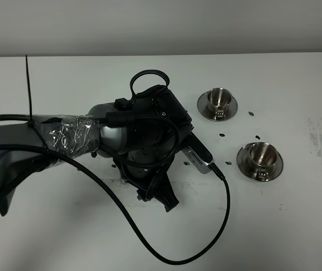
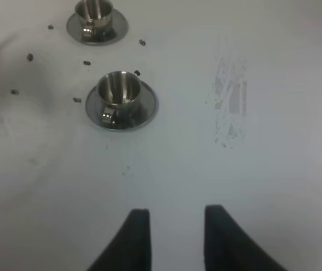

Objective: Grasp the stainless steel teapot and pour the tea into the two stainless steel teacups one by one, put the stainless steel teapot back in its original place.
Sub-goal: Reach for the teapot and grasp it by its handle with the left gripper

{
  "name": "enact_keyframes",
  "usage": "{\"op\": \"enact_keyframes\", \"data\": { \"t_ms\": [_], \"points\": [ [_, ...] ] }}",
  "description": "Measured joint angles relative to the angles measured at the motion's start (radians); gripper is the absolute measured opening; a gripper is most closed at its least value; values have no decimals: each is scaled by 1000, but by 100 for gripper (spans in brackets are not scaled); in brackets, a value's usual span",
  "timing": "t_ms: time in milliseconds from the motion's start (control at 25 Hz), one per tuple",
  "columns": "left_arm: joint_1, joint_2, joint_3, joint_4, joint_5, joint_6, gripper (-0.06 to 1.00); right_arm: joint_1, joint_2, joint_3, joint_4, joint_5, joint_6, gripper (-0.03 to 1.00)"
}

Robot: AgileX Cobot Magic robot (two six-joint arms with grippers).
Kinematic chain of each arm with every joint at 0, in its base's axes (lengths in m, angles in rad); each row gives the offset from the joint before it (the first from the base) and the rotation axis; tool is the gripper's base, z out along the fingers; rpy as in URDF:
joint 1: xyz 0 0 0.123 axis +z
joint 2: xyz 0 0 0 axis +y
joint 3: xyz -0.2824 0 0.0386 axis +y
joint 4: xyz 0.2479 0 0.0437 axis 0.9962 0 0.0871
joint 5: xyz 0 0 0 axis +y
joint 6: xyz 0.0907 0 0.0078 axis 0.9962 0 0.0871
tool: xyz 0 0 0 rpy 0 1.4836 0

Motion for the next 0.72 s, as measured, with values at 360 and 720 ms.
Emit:
{"op": "enact_keyframes", "data": {
  "t_ms": [360,720],
  "points": [
    [7,0,0,37,40,-30,46,0,0,0,0,0,0,23],
    [-13,-65,0,-115,57,-27,46,0,0,0,0,0,0,23]
  ]
}}
